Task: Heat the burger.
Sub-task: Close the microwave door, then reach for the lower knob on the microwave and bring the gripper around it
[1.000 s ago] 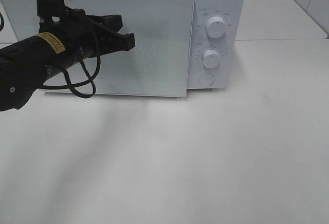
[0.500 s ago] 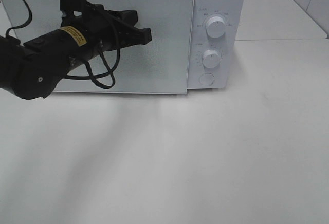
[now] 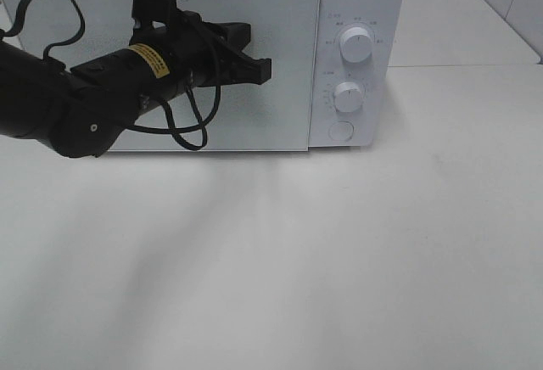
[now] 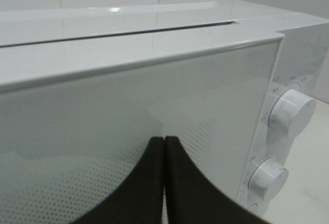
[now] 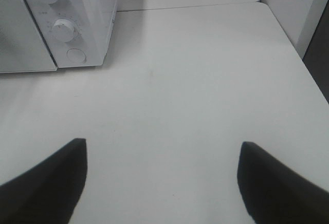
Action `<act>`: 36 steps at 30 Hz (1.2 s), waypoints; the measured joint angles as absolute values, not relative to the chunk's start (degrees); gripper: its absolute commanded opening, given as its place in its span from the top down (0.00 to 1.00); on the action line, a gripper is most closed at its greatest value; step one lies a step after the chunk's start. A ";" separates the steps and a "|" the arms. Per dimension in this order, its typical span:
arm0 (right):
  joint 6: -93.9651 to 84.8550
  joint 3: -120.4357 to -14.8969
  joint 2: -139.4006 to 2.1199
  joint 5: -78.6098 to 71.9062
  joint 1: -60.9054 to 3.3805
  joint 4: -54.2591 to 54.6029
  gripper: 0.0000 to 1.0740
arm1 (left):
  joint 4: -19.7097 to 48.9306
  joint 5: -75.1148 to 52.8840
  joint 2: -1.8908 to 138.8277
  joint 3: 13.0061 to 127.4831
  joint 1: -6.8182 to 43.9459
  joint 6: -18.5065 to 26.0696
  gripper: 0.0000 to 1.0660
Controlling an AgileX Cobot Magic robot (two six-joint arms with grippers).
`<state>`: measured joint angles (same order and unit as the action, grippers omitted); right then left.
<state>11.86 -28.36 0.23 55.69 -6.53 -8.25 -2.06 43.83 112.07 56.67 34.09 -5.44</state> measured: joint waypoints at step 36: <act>11.86 -28.36 0.23 55.69 -6.53 -8.25 0.29 | 2.12 27.33 100.50 45.78 35.01 -4.98 0.05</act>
